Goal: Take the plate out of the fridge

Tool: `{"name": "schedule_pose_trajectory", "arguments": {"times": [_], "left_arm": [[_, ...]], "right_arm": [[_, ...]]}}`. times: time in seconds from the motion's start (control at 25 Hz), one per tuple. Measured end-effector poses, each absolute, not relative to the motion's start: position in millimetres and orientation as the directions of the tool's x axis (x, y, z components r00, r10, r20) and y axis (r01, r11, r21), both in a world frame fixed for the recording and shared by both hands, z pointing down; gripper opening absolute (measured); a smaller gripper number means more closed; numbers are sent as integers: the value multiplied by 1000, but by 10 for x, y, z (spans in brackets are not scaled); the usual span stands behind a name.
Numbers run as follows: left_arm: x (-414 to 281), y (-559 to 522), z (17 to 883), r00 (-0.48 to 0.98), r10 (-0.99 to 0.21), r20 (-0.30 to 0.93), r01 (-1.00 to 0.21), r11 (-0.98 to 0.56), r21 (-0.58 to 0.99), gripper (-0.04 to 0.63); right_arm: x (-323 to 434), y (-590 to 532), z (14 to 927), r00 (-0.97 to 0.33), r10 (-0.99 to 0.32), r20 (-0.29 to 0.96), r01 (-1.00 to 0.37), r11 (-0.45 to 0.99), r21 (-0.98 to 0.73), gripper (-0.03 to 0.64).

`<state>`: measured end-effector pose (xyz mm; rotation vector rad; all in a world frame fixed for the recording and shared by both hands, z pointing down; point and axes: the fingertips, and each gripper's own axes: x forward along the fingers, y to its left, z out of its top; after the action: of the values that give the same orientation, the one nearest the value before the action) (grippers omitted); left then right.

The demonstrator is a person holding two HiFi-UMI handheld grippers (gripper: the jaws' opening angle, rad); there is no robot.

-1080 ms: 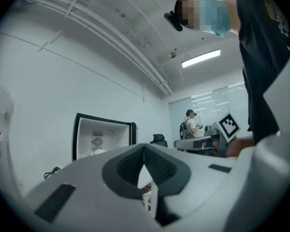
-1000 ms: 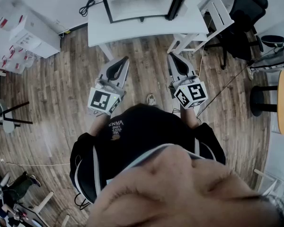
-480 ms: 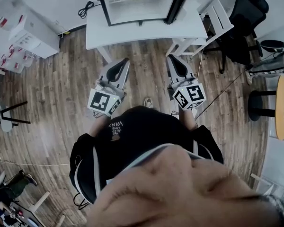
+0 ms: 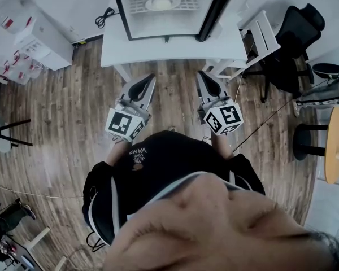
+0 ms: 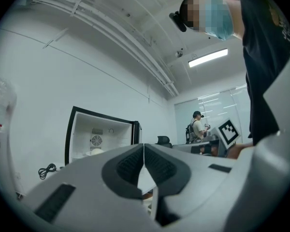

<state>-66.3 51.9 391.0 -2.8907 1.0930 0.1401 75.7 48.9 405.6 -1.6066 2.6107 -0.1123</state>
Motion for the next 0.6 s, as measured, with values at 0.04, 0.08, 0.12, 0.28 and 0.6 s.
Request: {"name": "schedule_pose_trajectory", "arguments": {"times": [0.04,0.08,0.12,0.28,0.6], "left_arm": [[-639,488,3914,742,-663,-101,-667,-745,-12,20],[-615,460,3917,736,-669,-101,-673,-739,-10,20],[-591,434,3921,731,-675,-101,-679,-734,-8,20],[-489,347,3957,716,-690,-103,-694,-720,1,20],[-362,249,3966,668,-736,-109,-739,-673,13,20]], "right_arm": [[777,456,4059,-456,-890,-23,-885,455,-100,12],[797,428,4060,-462,-887,-22,-882,461,-98,12],[820,401,4059,-467,-884,-22,-879,467,-97,12],[908,290,4075,-491,-871,-24,-866,491,-96,12],[1059,115,4170,-538,-843,-18,-836,536,-114,12]]}}
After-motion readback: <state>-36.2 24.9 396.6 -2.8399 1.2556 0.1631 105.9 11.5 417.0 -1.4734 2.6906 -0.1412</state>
